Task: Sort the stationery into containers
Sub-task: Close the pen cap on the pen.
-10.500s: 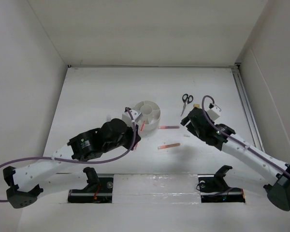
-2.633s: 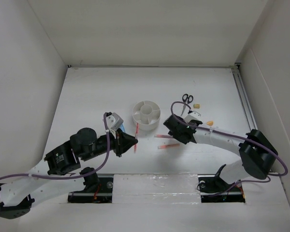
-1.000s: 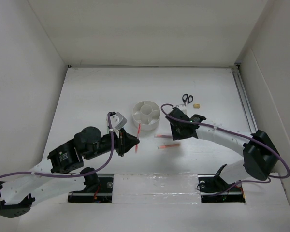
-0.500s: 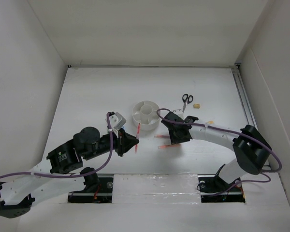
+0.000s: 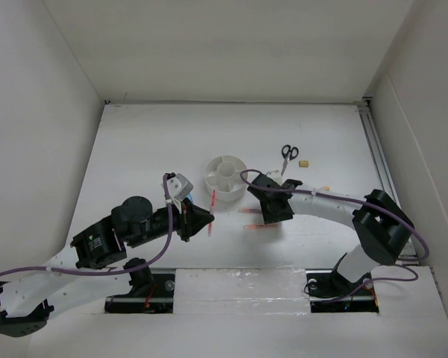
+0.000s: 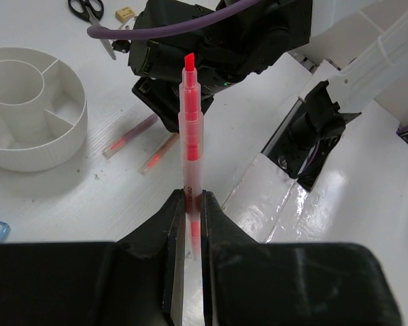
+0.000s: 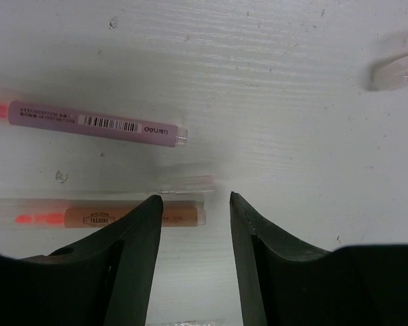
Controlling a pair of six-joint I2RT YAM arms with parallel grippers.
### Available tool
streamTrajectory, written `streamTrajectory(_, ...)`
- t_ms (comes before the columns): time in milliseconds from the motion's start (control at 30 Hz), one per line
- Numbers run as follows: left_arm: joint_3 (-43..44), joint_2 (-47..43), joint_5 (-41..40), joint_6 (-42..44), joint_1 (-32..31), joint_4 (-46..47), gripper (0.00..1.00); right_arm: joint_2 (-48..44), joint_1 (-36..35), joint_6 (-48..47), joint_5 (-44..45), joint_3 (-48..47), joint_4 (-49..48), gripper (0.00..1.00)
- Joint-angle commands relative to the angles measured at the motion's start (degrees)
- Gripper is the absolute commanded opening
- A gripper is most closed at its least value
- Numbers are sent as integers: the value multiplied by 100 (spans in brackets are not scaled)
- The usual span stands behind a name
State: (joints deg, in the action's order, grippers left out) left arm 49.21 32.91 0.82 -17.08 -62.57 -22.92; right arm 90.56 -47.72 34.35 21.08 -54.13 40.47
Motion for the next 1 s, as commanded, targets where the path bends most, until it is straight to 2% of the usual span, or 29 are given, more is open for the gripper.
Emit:
streamTrajectory(0, 54, -39, 15, 12, -19, 226, 0, 40, -44, 72, 177, -115, -65, 50)
streamTrajectory(733, 54, -91, 67, 65, -19, 226, 0, 401, -202, -139, 353, -458, 40, 50)
streamTrajectory(967, 54, -91, 67, 65, -19, 226, 0, 453, -202, -192, 301, -458, -13, 46)
